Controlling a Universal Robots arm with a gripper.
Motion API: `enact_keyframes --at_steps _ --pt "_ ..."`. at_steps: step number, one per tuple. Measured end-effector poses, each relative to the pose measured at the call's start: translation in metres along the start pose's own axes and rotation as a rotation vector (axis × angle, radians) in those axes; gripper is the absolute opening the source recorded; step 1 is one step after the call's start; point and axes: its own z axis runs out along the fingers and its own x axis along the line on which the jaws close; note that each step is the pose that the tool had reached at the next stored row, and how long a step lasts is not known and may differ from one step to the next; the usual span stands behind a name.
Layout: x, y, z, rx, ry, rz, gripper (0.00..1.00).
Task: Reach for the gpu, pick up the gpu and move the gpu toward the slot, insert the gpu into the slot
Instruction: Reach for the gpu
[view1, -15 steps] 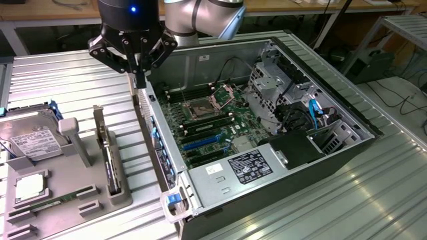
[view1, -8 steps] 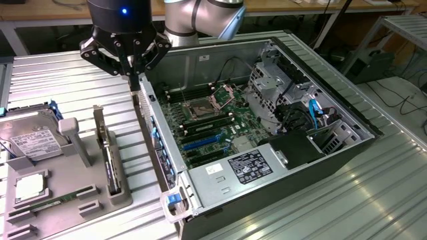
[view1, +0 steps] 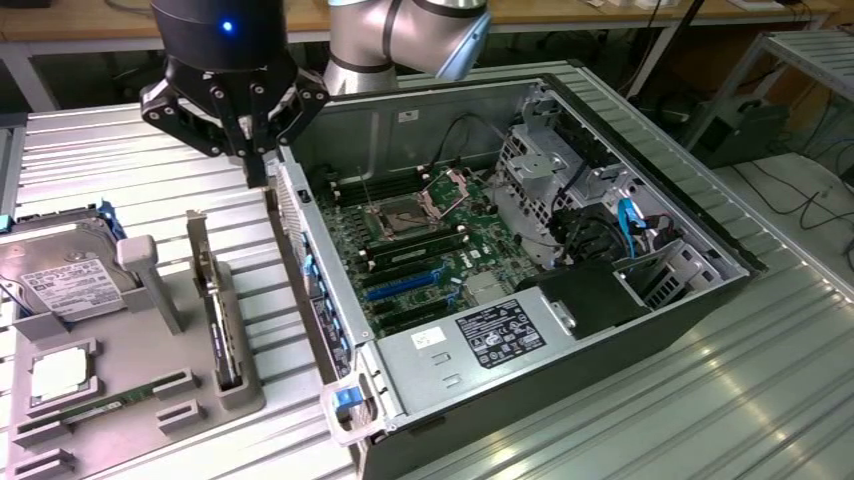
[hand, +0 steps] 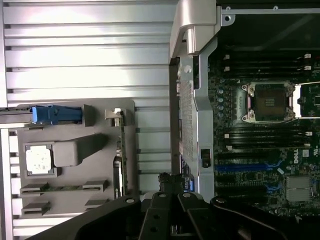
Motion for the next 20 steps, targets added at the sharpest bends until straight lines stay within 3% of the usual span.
enact_keyframes --at_steps 10,20 --pt "0.012 -0.0054 -0.0005 0.0 0.0002 -0.002 0.11" --pt "0.022 -0.0095 -0.0005 -0.0009 0.0018 -0.036 0.11"
